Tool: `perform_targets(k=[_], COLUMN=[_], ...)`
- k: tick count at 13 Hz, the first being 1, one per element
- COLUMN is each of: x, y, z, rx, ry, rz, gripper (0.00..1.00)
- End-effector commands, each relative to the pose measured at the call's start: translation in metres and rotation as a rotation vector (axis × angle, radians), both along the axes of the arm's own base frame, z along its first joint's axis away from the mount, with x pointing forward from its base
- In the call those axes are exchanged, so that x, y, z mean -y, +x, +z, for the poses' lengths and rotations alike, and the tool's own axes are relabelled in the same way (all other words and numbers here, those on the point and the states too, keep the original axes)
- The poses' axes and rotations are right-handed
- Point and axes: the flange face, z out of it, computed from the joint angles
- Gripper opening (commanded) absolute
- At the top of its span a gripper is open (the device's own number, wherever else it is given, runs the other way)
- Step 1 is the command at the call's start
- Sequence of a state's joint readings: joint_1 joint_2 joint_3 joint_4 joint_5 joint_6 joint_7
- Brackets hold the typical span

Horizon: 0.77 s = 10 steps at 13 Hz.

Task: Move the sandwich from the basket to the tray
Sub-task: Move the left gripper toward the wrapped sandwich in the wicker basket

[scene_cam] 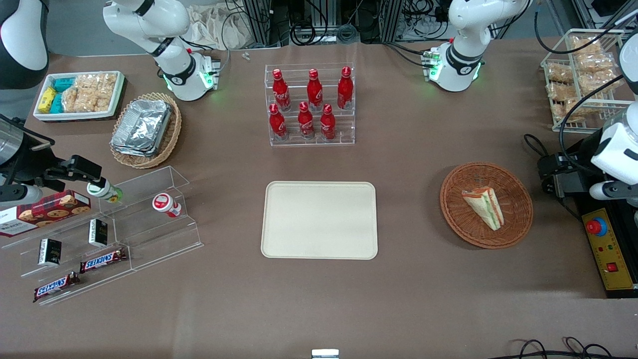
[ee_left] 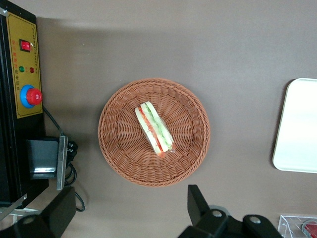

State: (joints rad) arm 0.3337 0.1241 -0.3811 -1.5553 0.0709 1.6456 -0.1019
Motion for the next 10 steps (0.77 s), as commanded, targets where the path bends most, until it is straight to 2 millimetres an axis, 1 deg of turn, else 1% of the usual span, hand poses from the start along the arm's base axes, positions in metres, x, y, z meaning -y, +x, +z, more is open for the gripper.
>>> perform_targets(k=[1, 4, 6, 8, 10], x=[0.000, -0.003, -0.004, -0.005, -0.008], y=[0.000, 0.001, -0.002, 0.000, -0.006], z=[0.004, 0.006, -0.014, -0.029, -0.063], rx=[-0.016, -0.011, -0.049, -0.025, -0.008], ry=[-0.005, -0.005, -0.002, -0.003, 0.006], rz=[-0.002, -0.003, 0.017, 0.111, 0.220], gripper=[1.00, 1.00, 1.00, 1.00, 1.00])
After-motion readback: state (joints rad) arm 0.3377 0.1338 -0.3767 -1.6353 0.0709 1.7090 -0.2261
